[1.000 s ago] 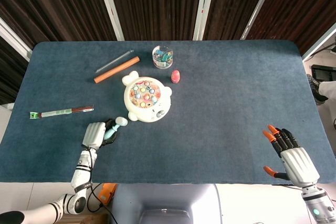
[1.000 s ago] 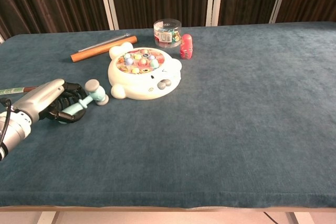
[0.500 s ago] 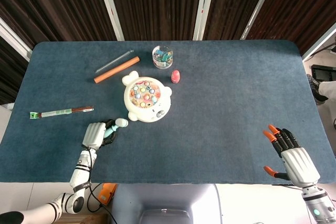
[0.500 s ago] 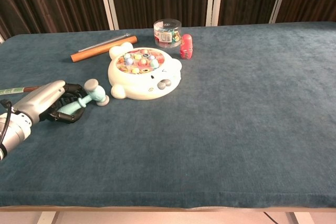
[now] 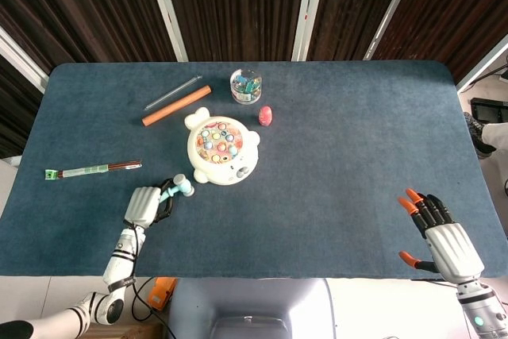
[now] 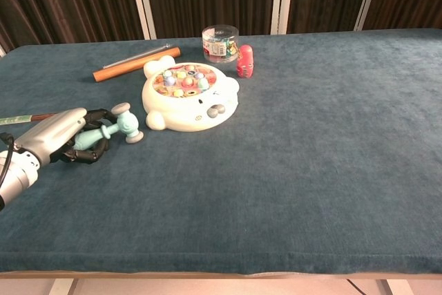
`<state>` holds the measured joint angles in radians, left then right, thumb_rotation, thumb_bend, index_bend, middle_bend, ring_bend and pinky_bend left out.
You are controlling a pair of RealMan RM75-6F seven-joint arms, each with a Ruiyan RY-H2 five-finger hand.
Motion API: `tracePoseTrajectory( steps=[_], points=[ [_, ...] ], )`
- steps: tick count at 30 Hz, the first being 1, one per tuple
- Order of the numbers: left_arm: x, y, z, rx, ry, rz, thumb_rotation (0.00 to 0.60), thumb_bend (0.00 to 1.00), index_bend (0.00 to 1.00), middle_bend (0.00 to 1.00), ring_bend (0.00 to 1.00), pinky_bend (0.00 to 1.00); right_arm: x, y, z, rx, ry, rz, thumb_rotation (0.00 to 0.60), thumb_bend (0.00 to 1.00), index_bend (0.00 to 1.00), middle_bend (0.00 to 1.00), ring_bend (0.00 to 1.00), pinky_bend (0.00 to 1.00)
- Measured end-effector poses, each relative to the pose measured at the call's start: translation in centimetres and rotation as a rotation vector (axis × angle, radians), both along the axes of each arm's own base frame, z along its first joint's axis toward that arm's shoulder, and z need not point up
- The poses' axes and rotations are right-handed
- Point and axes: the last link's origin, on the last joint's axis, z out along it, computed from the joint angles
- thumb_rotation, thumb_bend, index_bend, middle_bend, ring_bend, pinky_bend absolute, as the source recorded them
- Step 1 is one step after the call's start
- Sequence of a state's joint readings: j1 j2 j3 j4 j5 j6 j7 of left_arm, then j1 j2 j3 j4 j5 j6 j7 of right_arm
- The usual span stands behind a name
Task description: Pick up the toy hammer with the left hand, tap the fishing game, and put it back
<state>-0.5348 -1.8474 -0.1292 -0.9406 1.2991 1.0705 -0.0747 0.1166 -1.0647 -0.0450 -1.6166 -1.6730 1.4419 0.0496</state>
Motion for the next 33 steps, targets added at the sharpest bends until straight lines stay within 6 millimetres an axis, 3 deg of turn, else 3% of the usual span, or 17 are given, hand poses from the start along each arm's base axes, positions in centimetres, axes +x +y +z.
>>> tracePoseTrajectory(
  steps=[6,13,25,33],
  points=[
    [-0.2,-0.3,-0.3,0.000,0.032,-0.022,0.600,0.55,0.25,0.25,0.18,0.17,0.0,0.0,0.0,-0.001,-0.001,0.000,0.600,0.33,0.00,0.00,0.00,0.00],
    [-0.6,-0.2,-0.5,-0.025,0.076,-0.001,0.600,0.46,0.16,0.13,0.06,0.11,0.0,0.0,0.1,-0.003,-0.002,0.000,0.600,0.33,0.00,0.00,0.00,0.00],
    [-0.3,-0.4,-0.1,-0.032,0.069,0.006,0.600,0.41,0.09,0.03,0.00,0.00,0.0,0.0,0.0,-0.002,0.000,0.000,0.600,0.33,0.00,0.00,0.00,0.00],
    [-0.3,-0.2,0.7,-0.012,0.064,0.000,0.600,0.37,0.06,0.00,0.00,0.00,0.0,0.0,0.0,0.002,0.000,-0.001,0.600,0.33,0.00,0.00,0.00,0.00]
  ],
)
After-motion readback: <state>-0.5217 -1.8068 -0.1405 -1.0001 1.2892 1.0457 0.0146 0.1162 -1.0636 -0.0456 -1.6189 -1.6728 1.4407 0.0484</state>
